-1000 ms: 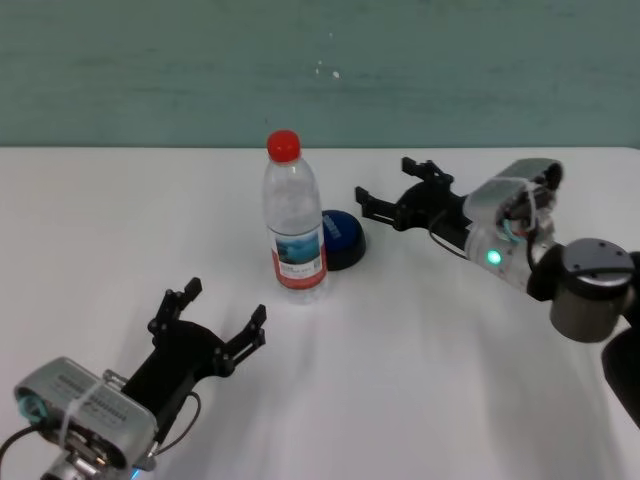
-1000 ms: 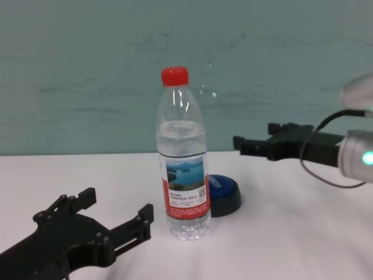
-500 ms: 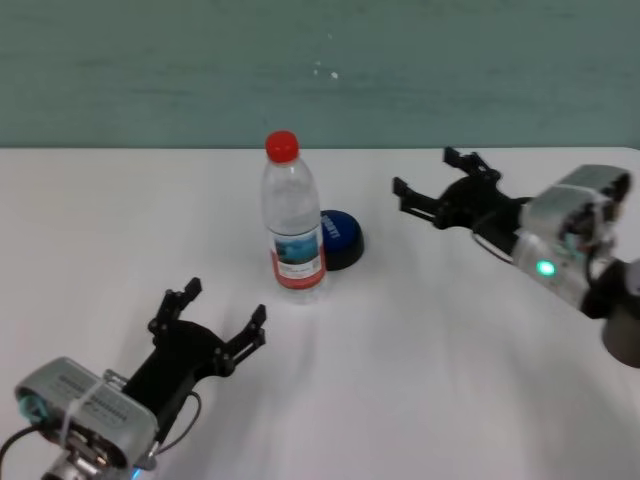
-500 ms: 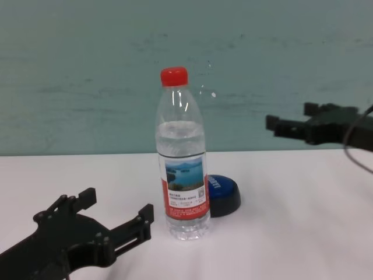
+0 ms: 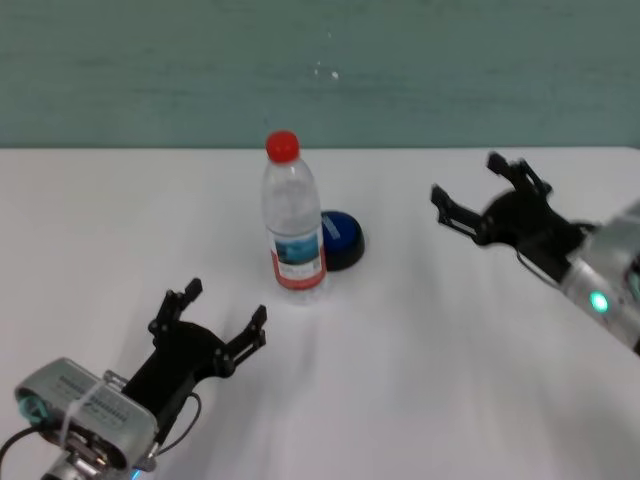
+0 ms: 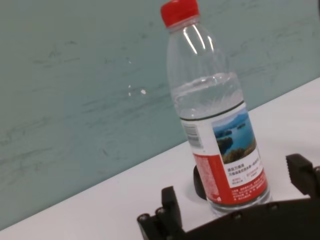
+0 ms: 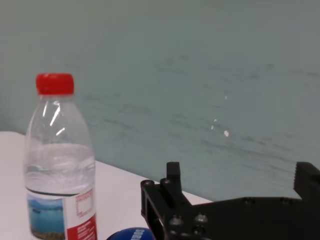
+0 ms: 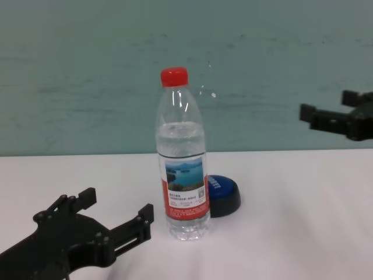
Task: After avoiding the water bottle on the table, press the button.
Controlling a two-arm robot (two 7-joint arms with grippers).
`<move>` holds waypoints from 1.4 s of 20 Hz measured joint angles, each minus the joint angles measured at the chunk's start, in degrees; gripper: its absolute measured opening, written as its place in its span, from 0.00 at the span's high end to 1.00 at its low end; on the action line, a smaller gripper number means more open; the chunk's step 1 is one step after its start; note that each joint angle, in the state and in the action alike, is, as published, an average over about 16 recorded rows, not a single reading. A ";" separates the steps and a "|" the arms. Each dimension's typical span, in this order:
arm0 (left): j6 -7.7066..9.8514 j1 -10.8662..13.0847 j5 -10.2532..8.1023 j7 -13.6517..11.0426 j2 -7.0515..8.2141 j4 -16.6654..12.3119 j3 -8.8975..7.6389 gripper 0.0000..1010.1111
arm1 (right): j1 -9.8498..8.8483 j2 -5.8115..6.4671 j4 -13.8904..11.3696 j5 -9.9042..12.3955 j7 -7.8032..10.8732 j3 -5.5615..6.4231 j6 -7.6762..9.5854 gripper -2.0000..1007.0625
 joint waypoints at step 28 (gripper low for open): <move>0.00 0.00 0.00 0.00 0.00 0.00 0.00 0.01 | -14.49 -2.44 -5.11 3.27 0.17 2.33 -7.15 0.00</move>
